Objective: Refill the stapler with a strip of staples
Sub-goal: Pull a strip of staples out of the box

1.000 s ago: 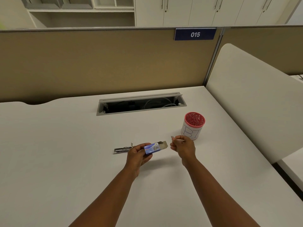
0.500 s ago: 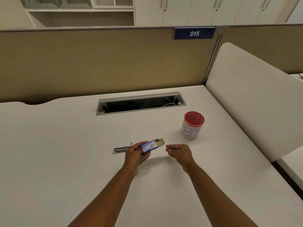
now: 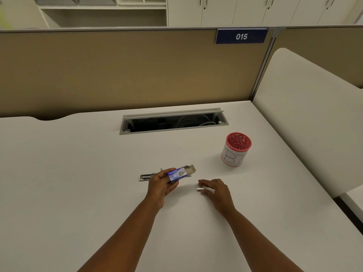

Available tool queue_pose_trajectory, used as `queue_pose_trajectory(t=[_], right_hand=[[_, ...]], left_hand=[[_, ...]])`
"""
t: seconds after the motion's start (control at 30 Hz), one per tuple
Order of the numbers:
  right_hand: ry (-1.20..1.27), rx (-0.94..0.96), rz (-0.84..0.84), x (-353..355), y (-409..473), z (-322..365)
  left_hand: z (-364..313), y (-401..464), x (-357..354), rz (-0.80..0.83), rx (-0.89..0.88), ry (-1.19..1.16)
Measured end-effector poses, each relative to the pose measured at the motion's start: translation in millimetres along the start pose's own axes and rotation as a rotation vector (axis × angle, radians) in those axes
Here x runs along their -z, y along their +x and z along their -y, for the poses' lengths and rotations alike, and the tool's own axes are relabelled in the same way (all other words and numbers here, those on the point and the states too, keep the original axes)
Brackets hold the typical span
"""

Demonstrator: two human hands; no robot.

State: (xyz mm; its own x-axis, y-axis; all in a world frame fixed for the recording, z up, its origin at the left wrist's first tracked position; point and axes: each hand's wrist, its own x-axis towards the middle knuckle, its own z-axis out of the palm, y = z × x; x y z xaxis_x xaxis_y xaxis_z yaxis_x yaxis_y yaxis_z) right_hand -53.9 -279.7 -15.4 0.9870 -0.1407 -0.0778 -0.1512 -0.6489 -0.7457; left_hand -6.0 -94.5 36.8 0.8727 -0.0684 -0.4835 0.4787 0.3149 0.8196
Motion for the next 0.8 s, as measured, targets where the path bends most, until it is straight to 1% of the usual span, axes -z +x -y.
queue_pose_trajectory(t=[0.03, 0.07, 0.17, 0.23, 0.37, 0.43, 0.6, 0.8], right_hand=[[0.049, -0.002, -0.023, 2, 1, 0], [0.159, -0.034, -0.072, 6, 2, 2], [0.610, -0.140, -0.200, 21, 7, 9], [0.738, -0.130, -0.175, 30, 9, 16], [0.819, -0.054, -0.065, 32, 11, 36], [0.830, -0.026, -0.044, 31, 13, 42], [0.670, 0.000, -0.082, 27, 14, 43], [0.691, -0.010, -0.112, 23, 13, 45]], left_hand=[[0, 0, 0, 0.001, -0.001, -0.001], [0, 0, 0, 0.001, -0.002, -0.002], [0, 1, 0, 0.008, 0.004, -0.005], [1, 1, 0, 0.015, 0.011, -0.004], [3, -1, -7, 0.053, 0.030, 0.017], [2, -2, -10, 0.065, 0.037, 0.020], [1, -2, -9, 0.075, 0.043, 0.032], [1, -5, -11, 0.102, 0.040, 0.053]])
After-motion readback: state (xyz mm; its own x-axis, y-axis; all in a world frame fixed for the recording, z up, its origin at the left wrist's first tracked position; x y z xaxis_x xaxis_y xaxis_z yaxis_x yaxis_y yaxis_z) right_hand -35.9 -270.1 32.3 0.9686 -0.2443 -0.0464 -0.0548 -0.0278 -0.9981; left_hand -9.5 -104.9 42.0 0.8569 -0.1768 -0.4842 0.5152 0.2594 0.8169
